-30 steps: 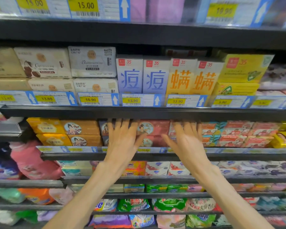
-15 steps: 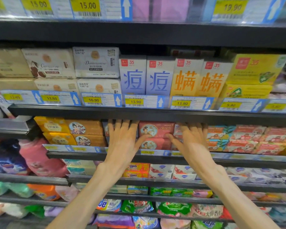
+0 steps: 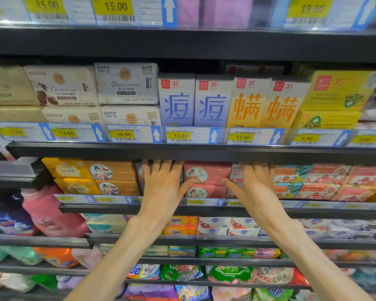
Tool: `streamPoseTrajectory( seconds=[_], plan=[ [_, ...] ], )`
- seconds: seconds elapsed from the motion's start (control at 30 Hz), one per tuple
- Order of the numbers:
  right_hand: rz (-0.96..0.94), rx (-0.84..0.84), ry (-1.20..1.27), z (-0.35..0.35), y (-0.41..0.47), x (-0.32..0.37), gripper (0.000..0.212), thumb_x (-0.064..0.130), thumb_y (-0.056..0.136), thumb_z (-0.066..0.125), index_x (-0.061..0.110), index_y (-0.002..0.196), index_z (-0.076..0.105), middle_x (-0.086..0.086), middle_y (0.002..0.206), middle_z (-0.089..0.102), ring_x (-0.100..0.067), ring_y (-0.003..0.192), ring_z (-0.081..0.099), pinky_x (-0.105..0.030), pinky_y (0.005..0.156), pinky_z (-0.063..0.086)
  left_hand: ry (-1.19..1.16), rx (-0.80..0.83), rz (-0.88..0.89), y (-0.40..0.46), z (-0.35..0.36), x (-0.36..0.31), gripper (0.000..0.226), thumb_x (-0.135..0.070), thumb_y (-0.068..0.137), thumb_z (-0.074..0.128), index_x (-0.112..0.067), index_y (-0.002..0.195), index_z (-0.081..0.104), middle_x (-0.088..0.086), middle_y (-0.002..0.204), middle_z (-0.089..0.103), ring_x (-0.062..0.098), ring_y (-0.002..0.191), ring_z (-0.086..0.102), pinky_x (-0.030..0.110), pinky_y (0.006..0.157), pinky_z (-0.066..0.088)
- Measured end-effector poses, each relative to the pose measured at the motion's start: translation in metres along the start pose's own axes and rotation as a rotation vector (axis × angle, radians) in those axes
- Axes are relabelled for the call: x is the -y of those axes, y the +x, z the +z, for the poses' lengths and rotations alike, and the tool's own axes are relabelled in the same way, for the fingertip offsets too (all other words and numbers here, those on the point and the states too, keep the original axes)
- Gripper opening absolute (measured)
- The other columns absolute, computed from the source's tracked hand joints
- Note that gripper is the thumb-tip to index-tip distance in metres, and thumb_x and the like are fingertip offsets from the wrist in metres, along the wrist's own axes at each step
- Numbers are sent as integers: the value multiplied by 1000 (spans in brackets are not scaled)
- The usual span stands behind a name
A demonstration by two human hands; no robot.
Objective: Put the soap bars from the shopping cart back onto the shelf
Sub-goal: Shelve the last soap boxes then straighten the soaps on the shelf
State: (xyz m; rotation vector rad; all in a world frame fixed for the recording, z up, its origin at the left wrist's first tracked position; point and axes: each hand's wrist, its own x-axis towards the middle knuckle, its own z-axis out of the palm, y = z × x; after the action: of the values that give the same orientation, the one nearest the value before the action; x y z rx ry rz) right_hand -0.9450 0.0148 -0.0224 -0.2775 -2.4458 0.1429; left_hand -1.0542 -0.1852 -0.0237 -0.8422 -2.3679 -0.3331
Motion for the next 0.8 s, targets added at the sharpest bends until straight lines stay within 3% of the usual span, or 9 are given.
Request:
streamPoseTrajectory(
  seconds=[0.2,0.4,0.8],
  plan=[
    [-34,-25,-49,2,3,-2,59,41,85,70,5,129,53,-17,132,51,-40,128,42,-53,110,32,-20,-6,10,-2,-2,0,64,-61,89,54,-16,134,55,7,135,57,33,129,44,56,110,25],
    [-7,-10,-25,-3,2,3,58,48,89,52,3,125,57,-18,128,53,-40,126,43,-55,107,35,-46,5,8,-1,-3,2,62,-60,90,51,-18,136,54,5,136,56,33,131,43,55,112,21],
    [-16,-53,-35,-4,0,0,54,48,88,59,6,123,58,-15,124,54,-36,124,42,-51,107,36,-64,12,7,-4,-3,1,60,-58,91,57,-19,136,53,7,137,54,34,131,42,56,110,24]
  ],
)
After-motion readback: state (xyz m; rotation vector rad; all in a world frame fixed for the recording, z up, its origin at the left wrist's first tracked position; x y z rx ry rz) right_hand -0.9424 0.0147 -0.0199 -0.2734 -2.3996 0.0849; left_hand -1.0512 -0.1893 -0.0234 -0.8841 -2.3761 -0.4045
